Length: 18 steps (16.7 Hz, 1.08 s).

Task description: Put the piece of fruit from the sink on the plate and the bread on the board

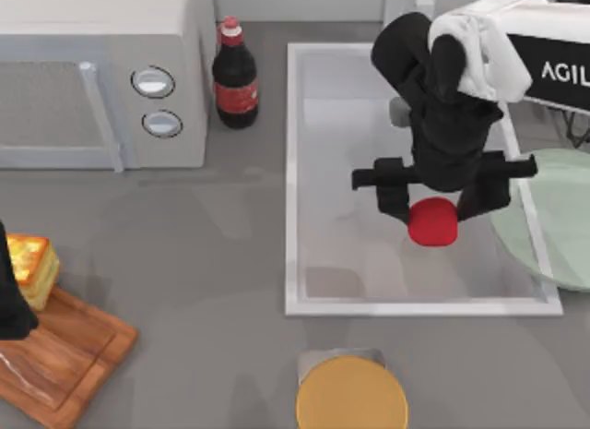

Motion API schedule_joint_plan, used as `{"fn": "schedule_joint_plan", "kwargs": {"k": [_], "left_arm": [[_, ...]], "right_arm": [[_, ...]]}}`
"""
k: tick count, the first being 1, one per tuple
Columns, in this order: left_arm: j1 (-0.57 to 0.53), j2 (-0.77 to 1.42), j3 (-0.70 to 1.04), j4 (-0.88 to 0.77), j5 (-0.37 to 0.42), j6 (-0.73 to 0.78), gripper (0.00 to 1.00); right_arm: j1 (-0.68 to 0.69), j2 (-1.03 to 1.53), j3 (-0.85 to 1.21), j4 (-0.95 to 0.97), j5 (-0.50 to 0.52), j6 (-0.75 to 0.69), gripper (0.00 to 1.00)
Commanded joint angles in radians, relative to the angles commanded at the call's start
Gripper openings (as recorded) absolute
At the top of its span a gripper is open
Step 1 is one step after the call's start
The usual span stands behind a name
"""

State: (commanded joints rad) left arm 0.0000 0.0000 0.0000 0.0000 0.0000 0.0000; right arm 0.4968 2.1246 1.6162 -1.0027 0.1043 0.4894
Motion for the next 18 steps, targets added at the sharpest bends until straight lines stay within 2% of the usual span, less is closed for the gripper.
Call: {"fn": "schedule_joint_plan", "kwargs": {"k": [6, 18], "left_arm": [[0.0, 0.0, 0.0, 0.0, 0.0, 0.0, 1.0], [0.0, 0.0, 0.0, 0.0, 0.0, 0.0, 1.0]], "right_arm": [[-0.037, -0.023, 0.031, -0.022, -0.009, -0.033, 0.0], [-0.388, -0.067, 0.162, -0.269, -0.091, -0.366, 0.0]]}}
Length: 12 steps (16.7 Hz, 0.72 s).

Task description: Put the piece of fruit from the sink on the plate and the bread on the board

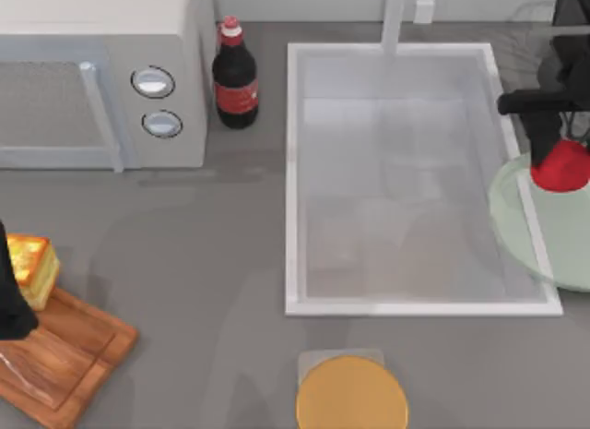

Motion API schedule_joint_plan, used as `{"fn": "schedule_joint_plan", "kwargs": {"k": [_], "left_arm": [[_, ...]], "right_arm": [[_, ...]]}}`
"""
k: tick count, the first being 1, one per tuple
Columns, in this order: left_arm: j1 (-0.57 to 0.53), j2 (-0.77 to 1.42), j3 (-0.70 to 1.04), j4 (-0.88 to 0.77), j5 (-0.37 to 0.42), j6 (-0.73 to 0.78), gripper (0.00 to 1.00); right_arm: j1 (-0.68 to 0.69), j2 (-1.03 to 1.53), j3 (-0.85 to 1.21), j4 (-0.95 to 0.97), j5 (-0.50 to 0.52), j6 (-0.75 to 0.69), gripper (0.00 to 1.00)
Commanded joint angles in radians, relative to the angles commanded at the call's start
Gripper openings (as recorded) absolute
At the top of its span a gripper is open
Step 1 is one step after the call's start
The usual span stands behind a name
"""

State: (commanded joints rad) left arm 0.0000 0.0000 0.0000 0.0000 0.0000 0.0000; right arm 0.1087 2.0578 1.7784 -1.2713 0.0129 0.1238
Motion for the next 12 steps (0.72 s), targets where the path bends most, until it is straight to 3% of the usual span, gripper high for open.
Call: {"fn": "schedule_joint_plan", "kwargs": {"k": [8, 12], "left_arm": [[0.0, 0.0, 0.0, 0.0, 0.0, 0.0, 1.0], [0.0, 0.0, 0.0, 0.0, 0.0, 0.0, 1.0]], "right_arm": [[-0.055, -0.006, 0.014, -0.039, -0.011, -0.052, 0.0], [-0.055, -0.006, 0.014, -0.039, -0.011, -0.052, 0.3]]}}
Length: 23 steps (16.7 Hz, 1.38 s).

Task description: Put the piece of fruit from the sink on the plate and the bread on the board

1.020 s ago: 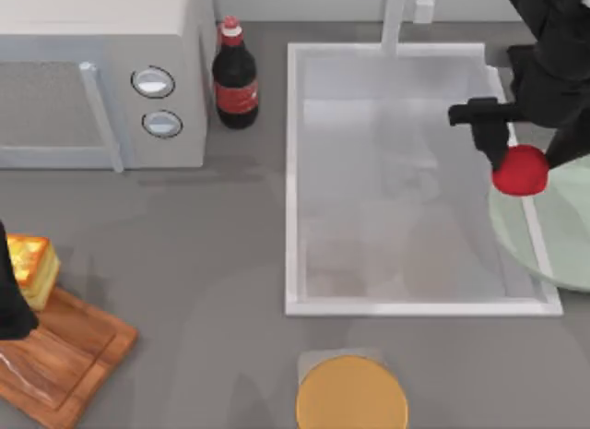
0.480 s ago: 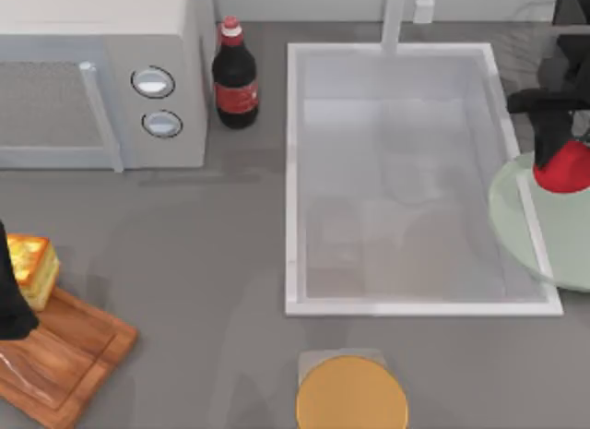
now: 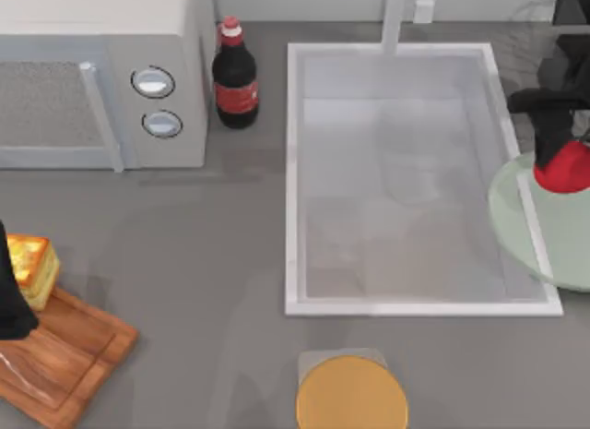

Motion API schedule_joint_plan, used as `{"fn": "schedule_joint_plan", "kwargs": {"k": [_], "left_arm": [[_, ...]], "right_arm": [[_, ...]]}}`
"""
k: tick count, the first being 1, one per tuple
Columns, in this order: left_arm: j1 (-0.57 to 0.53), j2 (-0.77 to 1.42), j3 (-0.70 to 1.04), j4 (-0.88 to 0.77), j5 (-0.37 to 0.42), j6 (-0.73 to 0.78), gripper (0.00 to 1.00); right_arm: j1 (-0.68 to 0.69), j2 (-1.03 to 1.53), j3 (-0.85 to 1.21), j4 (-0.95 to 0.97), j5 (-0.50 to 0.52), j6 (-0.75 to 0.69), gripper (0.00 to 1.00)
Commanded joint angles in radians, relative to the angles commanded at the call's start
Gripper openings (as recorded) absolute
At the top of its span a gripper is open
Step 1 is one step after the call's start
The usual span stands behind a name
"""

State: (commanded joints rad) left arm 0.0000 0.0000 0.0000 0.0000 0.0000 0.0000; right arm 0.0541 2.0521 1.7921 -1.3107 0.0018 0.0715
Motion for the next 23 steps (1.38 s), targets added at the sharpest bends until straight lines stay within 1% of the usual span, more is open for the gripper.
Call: {"fn": "schedule_joint_plan", "kwargs": {"k": [9, 10, 17, 18, 20, 23], "left_arm": [[0.0, 0.0, 0.0, 0.0, 0.0, 0.0, 1.0], [0.0, 0.0, 0.0, 0.0, 0.0, 0.0, 1.0], [0.0, 0.0, 0.0, 0.0, 0.0, 0.0, 1.0], [0.0, 0.0, 0.0, 0.0, 0.0, 0.0, 1.0], [0.0, 0.0, 0.0, 0.0, 0.0, 0.0, 1.0], [0.0, 0.0, 0.0, 0.0, 0.0, 0.0, 1.0]], "right_arm": [[0.0, 0.0, 0.0, 0.0, 0.0, 0.0, 0.98], [0.0, 0.0, 0.0, 0.0, 0.0, 0.0, 1.0], [0.0, 0.0, 0.0, 0.0, 0.0, 0.0, 1.0], [0.073, 0.017, 0.005, 0.001, -0.069, -0.055, 1.0], [0.072, 0.008, -0.004, 0.007, -0.069, -0.055, 1.0], [0.067, -0.077, -0.087, 0.067, -0.066, -0.056, 1.0]]}}
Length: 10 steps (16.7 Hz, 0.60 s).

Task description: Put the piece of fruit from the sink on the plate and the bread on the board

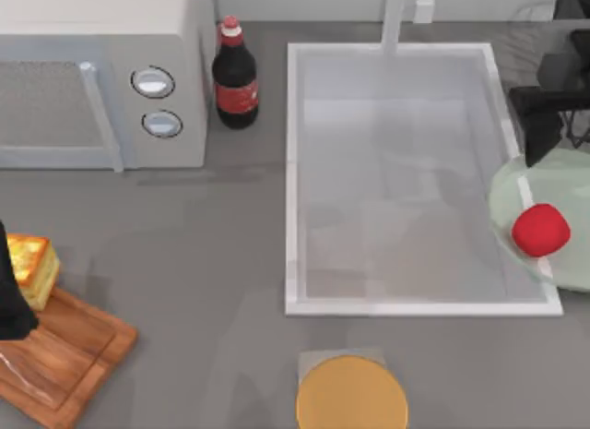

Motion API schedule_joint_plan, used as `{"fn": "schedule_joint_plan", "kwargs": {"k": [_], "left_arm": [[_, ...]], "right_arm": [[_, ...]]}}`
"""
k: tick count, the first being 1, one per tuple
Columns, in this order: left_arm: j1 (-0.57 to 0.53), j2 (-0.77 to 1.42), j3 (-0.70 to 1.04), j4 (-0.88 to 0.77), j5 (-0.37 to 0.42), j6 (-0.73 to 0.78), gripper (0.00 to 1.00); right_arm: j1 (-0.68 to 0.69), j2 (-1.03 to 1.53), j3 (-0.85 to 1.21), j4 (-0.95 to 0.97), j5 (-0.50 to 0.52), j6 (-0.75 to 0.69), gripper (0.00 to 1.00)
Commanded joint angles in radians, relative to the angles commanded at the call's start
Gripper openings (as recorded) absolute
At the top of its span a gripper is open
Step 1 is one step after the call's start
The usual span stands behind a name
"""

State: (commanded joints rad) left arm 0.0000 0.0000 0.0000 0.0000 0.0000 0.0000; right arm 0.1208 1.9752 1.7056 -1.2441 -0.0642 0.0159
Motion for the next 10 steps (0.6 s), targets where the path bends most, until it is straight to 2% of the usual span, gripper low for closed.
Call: {"fn": "schedule_joint_plan", "kwargs": {"k": [5, 10], "left_arm": [[0.0, 0.0, 0.0, 0.0, 0.0, 0.0, 1.0], [0.0, 0.0, 0.0, 0.0, 0.0, 0.0, 1.0]], "right_arm": [[-0.021, -0.326, -0.283, 0.211, 0.011, -0.003, 1.0], [-0.05, -0.846, -0.709, 0.513, 0.027, -0.007, 1.0]]}}
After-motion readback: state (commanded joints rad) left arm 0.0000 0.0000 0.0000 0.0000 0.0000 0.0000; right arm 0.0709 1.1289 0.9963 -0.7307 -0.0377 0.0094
